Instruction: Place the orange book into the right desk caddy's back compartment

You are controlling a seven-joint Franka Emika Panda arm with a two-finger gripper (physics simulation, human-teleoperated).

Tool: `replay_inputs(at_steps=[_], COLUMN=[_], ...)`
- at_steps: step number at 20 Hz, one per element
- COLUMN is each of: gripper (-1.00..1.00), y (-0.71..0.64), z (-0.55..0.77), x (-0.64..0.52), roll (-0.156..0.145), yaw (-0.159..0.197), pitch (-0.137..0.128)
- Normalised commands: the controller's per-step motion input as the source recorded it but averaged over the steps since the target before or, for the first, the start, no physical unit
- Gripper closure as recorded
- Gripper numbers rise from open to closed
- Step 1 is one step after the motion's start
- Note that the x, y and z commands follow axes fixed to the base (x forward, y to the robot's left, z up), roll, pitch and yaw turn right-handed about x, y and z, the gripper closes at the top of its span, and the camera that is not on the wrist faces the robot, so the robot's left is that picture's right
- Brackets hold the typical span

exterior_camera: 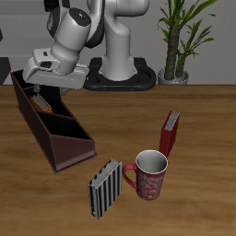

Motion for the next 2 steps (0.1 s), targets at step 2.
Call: replay_inputs(at_steps=[2], gripper=[-1.00], y=[0.06], z=[0.12], x=[-0.16], roll=[0.049], yaw=[-0.041], pitch=[-0.004])
